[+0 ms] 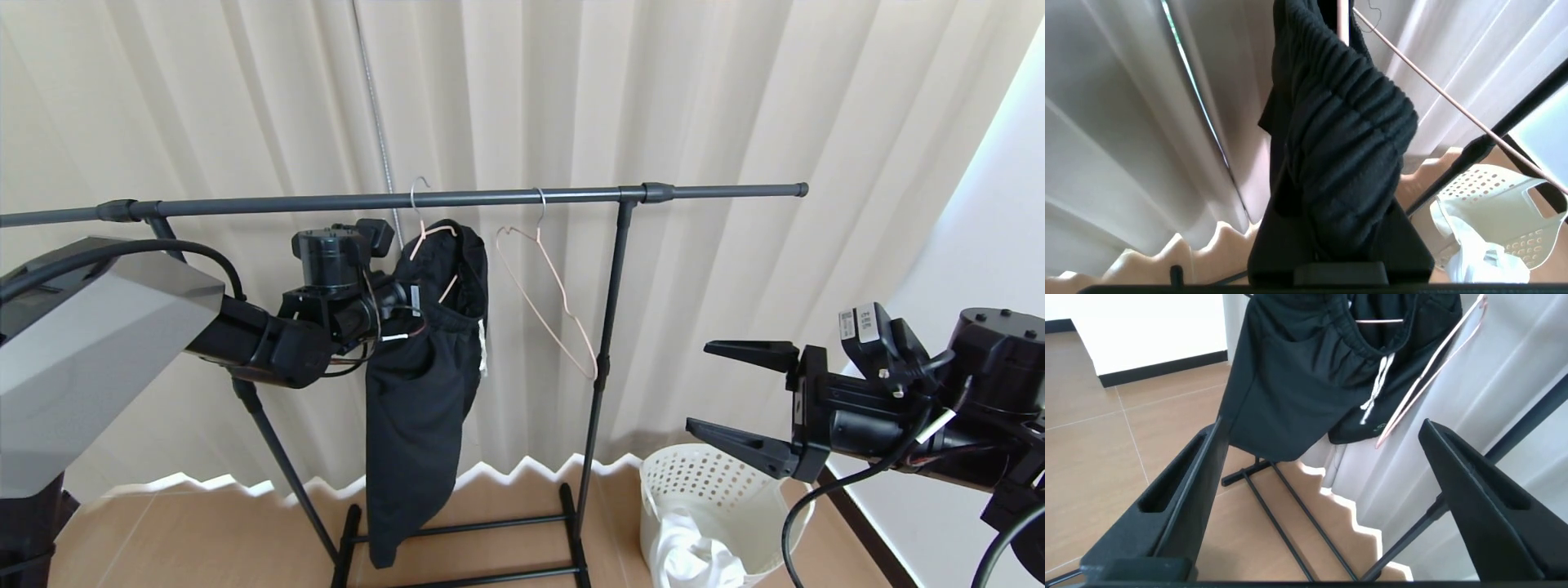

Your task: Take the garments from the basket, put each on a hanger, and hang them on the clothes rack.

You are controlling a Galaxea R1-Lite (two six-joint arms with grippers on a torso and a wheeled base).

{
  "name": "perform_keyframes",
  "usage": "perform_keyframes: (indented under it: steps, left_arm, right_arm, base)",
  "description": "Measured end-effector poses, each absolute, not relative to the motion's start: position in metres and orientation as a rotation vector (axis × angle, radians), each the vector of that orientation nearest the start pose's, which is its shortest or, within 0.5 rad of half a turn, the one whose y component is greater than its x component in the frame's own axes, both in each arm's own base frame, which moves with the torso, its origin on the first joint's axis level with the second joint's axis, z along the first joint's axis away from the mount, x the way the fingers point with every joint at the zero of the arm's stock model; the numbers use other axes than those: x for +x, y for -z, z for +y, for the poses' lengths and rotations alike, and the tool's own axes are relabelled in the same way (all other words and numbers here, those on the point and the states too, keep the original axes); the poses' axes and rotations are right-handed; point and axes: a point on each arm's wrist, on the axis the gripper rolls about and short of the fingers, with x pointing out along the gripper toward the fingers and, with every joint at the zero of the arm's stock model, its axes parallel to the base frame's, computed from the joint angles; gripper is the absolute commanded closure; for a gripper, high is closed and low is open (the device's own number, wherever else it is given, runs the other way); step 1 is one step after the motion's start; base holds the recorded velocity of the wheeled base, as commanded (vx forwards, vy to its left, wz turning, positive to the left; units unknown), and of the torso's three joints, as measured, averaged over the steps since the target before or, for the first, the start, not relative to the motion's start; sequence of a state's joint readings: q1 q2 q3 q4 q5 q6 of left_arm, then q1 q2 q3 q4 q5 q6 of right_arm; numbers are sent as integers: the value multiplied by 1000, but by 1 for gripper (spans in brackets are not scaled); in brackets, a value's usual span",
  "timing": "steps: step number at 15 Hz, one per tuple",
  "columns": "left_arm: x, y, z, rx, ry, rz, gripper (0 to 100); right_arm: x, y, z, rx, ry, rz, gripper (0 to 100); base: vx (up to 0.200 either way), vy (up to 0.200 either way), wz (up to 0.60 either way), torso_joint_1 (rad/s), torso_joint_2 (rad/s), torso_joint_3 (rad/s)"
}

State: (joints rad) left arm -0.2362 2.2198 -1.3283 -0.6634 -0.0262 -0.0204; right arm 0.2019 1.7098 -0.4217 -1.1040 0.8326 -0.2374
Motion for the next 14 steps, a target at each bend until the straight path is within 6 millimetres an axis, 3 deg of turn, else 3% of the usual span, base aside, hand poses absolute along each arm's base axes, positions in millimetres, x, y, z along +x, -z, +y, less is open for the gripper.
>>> perform_keyframes:
  steps: [12, 13, 14]
  left_arm:
    - [441, -121, -100, -3, 243, 247, 100]
    - [441, -120, -99, -4, 241, 249, 0]
    - [441, -120, -99, -6, 240, 248, 0]
  right_arm:
    - [248, -133, 68, -155, -1047, 62, 0]
    - [248, -132, 68, -155, -1047, 62, 0]
    - [248, -132, 68, -155, -1047, 62, 0]
  base:
    - [0, 0, 0, 0, 0, 0]
    - [0, 0, 0, 0, 0, 0]
    - [0, 0, 0, 0, 0, 0]
